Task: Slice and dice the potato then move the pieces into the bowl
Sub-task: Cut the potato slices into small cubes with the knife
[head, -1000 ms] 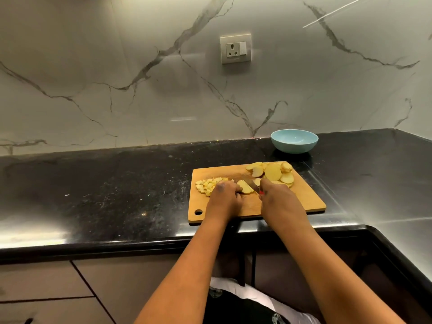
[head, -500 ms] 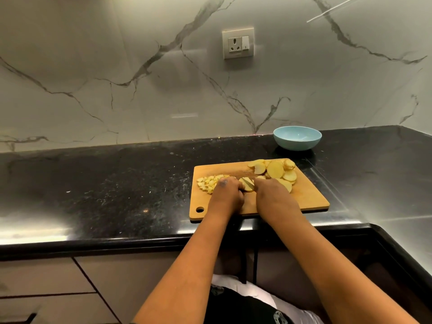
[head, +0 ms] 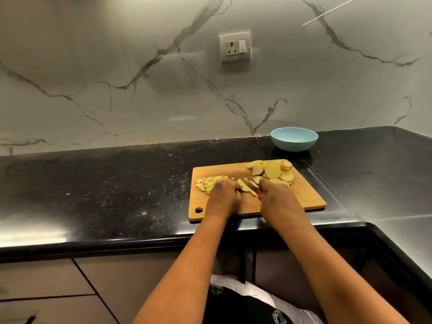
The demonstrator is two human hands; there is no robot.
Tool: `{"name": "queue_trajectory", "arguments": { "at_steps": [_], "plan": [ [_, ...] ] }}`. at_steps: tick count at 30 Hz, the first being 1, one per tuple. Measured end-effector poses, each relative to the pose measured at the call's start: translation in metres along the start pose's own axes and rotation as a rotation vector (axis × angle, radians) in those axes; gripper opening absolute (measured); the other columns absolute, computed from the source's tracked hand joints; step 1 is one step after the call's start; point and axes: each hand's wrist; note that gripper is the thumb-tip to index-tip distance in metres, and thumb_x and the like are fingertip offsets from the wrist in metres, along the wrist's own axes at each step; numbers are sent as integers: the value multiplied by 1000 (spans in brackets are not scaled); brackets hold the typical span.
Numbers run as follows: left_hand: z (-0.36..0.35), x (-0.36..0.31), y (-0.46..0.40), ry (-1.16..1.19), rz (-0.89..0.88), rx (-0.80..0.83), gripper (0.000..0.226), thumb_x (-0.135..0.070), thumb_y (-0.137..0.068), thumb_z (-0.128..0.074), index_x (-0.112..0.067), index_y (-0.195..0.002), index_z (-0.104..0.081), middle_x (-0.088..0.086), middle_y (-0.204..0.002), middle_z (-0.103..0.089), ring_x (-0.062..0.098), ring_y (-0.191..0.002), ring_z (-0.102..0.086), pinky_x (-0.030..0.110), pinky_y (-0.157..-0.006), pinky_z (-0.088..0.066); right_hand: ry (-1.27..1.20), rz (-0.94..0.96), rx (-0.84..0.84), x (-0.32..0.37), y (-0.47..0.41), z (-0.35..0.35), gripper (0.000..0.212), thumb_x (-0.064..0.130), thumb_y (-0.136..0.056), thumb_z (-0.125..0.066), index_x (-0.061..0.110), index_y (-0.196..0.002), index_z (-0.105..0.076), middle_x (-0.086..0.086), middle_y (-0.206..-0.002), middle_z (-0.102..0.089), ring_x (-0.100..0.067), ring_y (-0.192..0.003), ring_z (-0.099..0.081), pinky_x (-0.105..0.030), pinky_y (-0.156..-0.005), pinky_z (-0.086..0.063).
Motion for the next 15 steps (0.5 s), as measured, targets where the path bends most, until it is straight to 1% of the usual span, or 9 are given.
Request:
{"name": "queue_trajectory", "arguments": {
  "at_steps": [2,4,7,9,11,13,15],
  "plan": [
    [1,-1,0,-1,-2,9,30,-5,-87,-50,-6,-103,-76,12,-106,-72,24,-101,-64,36,-96,-50,30,8,9,3,-2,-7,16,12,-99,-46,18,-109,-56,-3,-93,-56,-18,-81,-54,-28,-69,-46],
    [1,0,-1,-4,-11,16,31,-4,-86,-50,-6,-101,-76,12,-104,-73,24,-100,-64,35,-95,-50,62,33,-13,7,-2,-13,16,13,-100,-44,17,-108,-56,-6,-99,-60,-18,-83,-57,-27,-70,-47],
    [1,0,-1,-6,-20,22,31,-3,-86,-50,-7,-99,-77,11,-101,-73,22,-97,-65,33,-92,-51,94,58,-23,13,-6,-18,21,12,-100,-43,17,-115,-56,-8,-108,-61,-20,-92,-60,-25,-69,-44],
    [1,-1,-1,-8,-24,25,29,-2,-85,-51,-8,-96,-77,11,-98,-73,22,-93,-64,32,-89,-52,108,57,7,18,-10,-19,23,11,-99,-44,17,-118,-56,-8,-112,-61,-21,-97,-60,-25,-70,-42],
    [2,-2,-1,-8,-21,30,29,-1,-84,-50,-7,-92,-77,12,-94,-72,23,-90,-63,32,-85,-52,122,47,43,22,-13,-17,24,10,-99,-44,17,-119,-56,-8,-113,-60,-22,-99,-60,-27,-70,-43],
    [2,-3,-1,11,-16,29,30,-1,-83,-49,-6,-92,-77,13,-95,-73,24,-91,-64,34,-86,-52,156,33,75,21,-11,-11,26,8,-98,-45,17,-119,-56,-7,-109,-58,-21,-95,-59,-27,-70,-44],
    [2,-3,0,25,0,32,30,-3,-85,-49,-6,-98,-77,11,-101,-73,23,-98,-64,34,-92,-51,185,10,100,12,-3,-4,27,6,-95,-49,18,-118,-56,-4,-97,-53,-19,-86,-56,-28,-70,-47]
  ]
}}
Point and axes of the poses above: each hand's wrist, its own y-axis away from the middle knuckle, its own z-axis out of the back of the hand, x = y × z
